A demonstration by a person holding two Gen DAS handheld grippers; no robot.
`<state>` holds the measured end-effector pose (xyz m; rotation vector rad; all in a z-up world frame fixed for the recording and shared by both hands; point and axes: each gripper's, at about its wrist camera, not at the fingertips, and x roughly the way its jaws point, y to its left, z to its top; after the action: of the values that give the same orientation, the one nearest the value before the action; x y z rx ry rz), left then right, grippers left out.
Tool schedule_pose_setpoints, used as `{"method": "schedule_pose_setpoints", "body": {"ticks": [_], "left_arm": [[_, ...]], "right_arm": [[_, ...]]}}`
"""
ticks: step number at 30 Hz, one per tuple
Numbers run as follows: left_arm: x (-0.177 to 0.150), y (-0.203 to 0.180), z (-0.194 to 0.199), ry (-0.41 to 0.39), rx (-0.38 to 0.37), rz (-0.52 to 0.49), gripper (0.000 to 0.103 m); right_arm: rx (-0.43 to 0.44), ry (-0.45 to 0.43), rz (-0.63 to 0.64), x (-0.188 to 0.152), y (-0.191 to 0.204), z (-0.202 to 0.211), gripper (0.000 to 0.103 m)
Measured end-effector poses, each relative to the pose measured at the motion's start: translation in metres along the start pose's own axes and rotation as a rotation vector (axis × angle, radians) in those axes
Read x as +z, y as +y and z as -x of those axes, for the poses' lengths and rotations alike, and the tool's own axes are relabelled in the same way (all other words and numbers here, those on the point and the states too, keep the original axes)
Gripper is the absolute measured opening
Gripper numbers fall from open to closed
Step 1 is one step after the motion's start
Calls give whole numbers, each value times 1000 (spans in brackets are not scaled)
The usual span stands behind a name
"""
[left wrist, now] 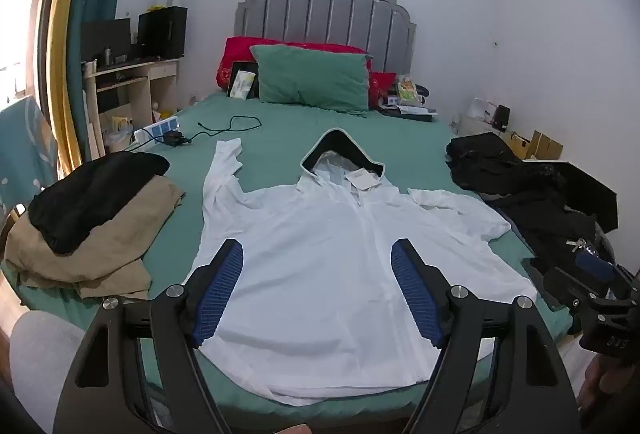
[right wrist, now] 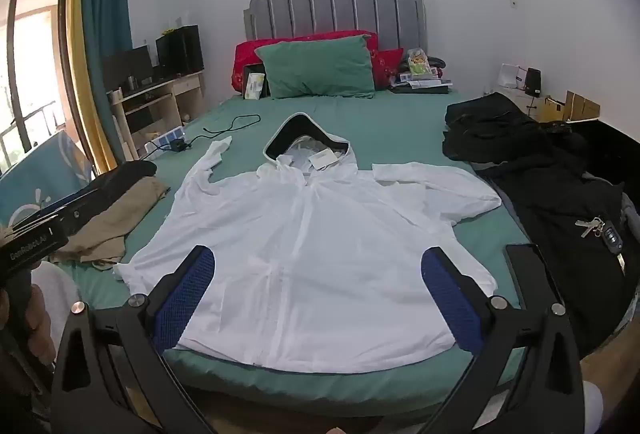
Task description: Fold large clothes
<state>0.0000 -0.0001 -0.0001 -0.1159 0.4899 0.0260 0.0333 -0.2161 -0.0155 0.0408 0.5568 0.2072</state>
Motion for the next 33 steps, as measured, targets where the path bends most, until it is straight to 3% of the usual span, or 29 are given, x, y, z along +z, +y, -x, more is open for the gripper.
{"method": "schedule_pose_setpoints", "body": {"ticks": [33], "left_arm": [[1, 12, 13, 8, 12, 19, 80]], "right_arm": [[-9, 31, -12, 0, 2, 5, 102]]}}
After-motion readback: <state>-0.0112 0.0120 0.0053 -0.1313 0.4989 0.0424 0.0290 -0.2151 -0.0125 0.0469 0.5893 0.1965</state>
